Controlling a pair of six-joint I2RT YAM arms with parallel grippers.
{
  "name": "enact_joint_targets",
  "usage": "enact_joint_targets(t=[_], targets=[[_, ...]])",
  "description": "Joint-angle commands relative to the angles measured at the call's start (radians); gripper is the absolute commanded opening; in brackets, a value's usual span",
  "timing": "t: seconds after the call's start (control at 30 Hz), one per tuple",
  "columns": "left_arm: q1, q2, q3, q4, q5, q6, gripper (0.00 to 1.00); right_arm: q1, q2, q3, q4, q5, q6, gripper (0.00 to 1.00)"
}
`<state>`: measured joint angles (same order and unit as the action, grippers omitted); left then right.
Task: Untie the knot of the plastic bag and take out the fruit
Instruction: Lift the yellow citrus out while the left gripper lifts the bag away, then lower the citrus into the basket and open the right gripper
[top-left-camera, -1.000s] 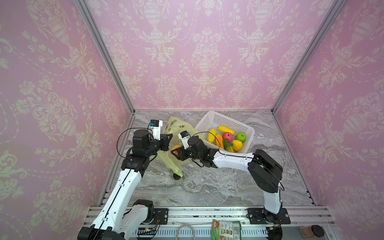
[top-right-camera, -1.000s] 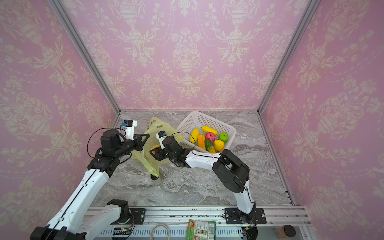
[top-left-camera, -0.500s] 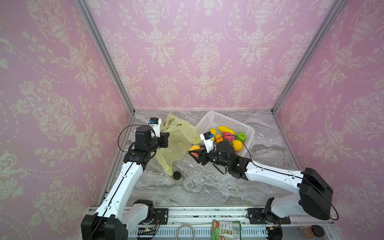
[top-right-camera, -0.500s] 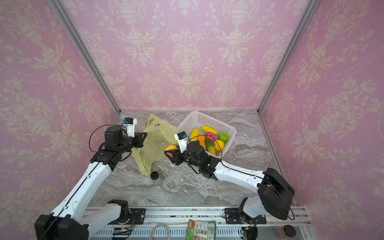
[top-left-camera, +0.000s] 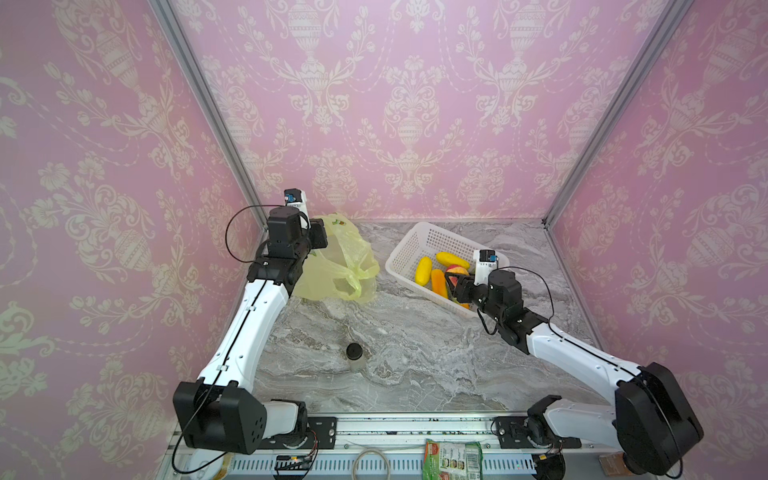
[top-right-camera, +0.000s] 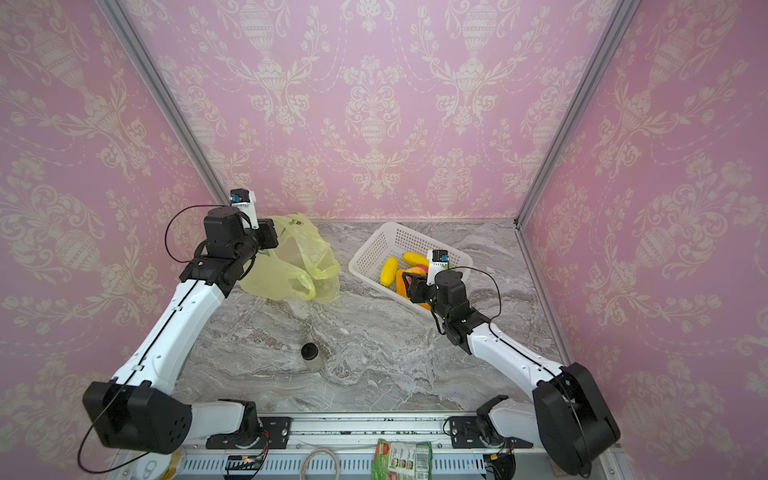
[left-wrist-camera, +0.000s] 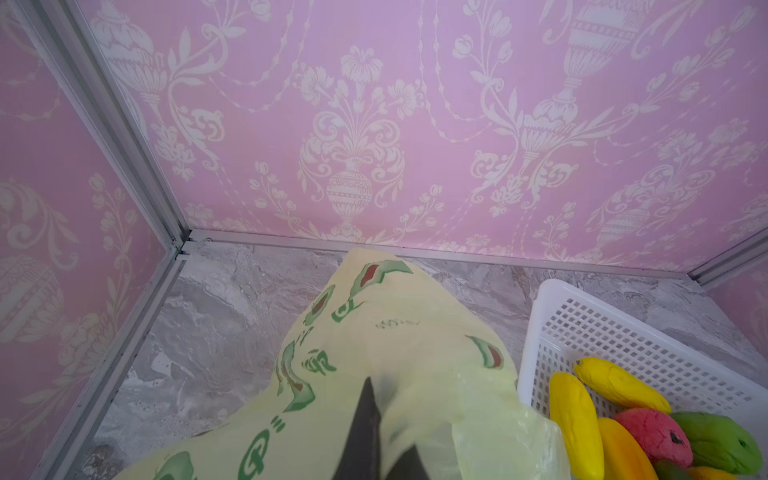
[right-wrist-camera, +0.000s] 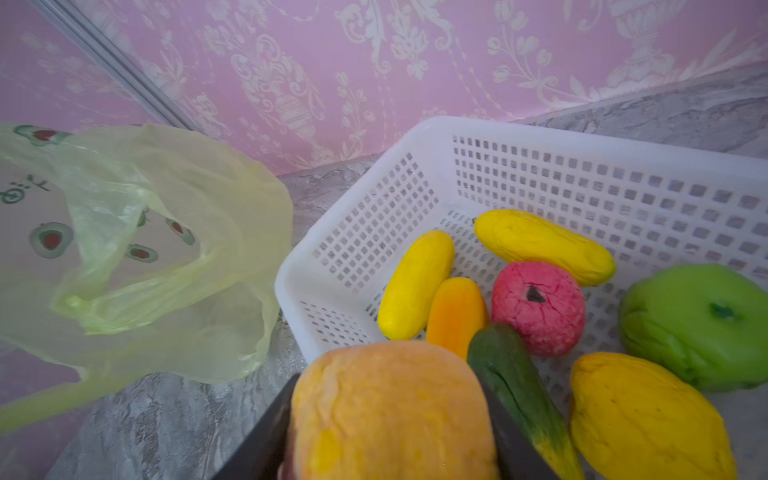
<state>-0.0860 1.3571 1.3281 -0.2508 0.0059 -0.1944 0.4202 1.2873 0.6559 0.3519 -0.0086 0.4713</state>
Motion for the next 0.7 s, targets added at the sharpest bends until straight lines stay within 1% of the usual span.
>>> enact_joint_targets(t=[0.0,0.23,0.4,0.53,0.67], targets=[[0.009,0.061,0.078,-0.014,-0.046,0.045,0.00,-0.024,0.093,0.068,-0.003,-0.037,0.006,0.26],[0.009,0.171,0.152,0.060,0.039,0.087,0.00,-0.050,0.288,0.189,0.001,-0.049,0.004,0.28],[0.011,0.255,0.242,0.077,0.079,0.101,0.00,-0.058,0.411,0.287,0.008,-0.074,0.012,0.30],[0.014,0.292,0.264,0.101,0.120,0.085,0.00,-0.058,0.502,0.373,-0.017,-0.094,0.017,0.36],[0.015,0.306,0.204,0.173,0.157,0.061,0.00,-0.059,0.554,0.416,-0.024,-0.080,0.021,0.45]])
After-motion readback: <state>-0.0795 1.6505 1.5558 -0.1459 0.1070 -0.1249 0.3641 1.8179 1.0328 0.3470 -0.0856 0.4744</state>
